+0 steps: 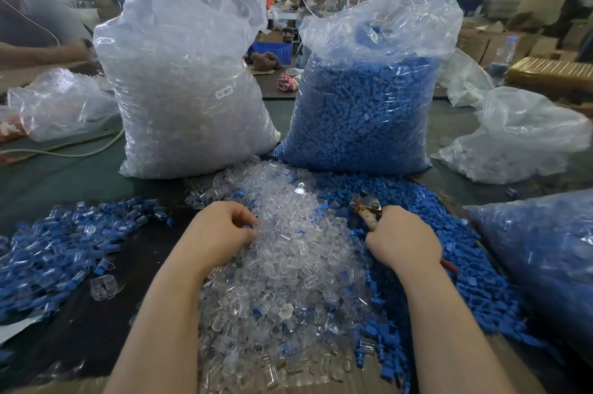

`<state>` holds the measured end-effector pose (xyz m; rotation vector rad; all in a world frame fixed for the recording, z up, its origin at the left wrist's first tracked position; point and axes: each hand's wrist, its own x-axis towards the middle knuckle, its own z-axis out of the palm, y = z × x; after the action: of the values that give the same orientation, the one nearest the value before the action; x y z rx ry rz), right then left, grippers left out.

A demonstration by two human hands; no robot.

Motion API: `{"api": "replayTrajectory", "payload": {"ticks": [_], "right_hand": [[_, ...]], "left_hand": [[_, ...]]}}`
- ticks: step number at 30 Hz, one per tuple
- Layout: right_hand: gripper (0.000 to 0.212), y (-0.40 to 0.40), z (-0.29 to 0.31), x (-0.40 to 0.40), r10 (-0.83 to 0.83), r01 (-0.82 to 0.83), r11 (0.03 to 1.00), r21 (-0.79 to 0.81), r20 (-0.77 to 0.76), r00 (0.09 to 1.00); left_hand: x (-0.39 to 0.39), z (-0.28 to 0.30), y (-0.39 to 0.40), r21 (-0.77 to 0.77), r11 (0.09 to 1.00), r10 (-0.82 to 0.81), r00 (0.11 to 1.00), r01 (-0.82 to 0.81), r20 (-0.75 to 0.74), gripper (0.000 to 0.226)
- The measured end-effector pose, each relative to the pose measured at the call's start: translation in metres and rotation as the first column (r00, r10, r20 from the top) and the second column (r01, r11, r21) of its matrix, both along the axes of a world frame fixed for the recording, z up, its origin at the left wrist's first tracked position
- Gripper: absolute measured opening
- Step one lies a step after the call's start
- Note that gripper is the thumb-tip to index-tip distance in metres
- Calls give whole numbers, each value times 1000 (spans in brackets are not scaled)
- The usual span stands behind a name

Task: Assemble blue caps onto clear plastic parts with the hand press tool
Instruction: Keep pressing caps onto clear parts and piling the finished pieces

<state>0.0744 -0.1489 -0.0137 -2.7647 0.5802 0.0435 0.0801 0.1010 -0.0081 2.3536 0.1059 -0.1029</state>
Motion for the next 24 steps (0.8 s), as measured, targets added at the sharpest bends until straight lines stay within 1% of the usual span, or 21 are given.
{"api": "replayTrajectory", "payload": {"ticks": [3, 7, 12, 15, 18, 20, 24], "right_hand": [[22, 1, -1, 0, -2, 2, 1000, -16, 10, 1000], [21, 1, -2, 0, 5, -5, 1000, -10, 13, 1000], [22, 0, -1, 0, 10, -10, 1000, -9, 29, 1000], [22, 1, 0, 1, -13, 14, 1000, -10, 81, 997], [20, 1, 1, 1, -15, 18, 999, -31, 92, 996], [18, 2, 0, 1, -10, 12, 1000, -20, 81, 997], [16, 2, 2, 2, -21, 19, 1000, 14, 101, 995]], "left_hand": [[0, 1, 2, -25, 1000, -3, 1000, 3, 11, 12], [-1, 2, -3, -109, 992, -71, 997, 70, -9, 12], [-2, 5, -7, -114, 979, -174, 985, 172, -12, 18], [-2, 6, -10, -115, 968, -230, 972, 223, -44, 22], [-1, 3, -15, -40, 981, -192, 981, 192, -4, 21], [-1, 2, -16, -25, 984, -174, 985, 174, 20, 20], [-1, 3, -17, -133, 986, -91, 993, 101, 76, 15]]}}
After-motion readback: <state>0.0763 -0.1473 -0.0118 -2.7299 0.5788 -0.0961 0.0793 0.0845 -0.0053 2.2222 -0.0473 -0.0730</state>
